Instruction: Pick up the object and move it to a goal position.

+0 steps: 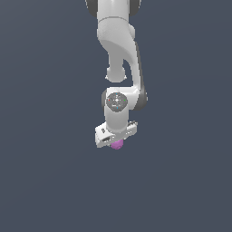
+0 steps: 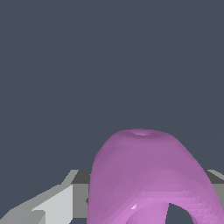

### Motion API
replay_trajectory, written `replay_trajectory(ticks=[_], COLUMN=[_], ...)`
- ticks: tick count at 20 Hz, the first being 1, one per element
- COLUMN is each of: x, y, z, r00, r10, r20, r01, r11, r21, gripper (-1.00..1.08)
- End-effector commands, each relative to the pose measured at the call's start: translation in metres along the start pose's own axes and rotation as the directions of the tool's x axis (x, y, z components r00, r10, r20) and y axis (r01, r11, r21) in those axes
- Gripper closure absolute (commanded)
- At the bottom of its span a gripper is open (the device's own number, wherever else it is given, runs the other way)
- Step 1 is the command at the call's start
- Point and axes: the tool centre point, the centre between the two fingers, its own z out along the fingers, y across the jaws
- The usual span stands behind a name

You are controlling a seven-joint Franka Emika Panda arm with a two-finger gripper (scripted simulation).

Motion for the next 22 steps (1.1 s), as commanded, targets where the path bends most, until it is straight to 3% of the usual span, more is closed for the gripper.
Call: replay_trajectory(ticks=[1, 13, 22], x=[-0.004, -0.024, -0.027], y=[-0.022, -0.127, -0.157], z=[-0.007, -0.040, -0.050], r00=[1.000, 1.000, 1.000], r10=[-0.001, -0.001, -0.001], r20=[-0.001, -0.001, -0.001], r01=[0.001, 0.001, 0.001], r11=[1.000, 1.000, 1.000], r21=[0.000, 0.000, 0.000], gripper=[1.08, 1.08, 1.08])
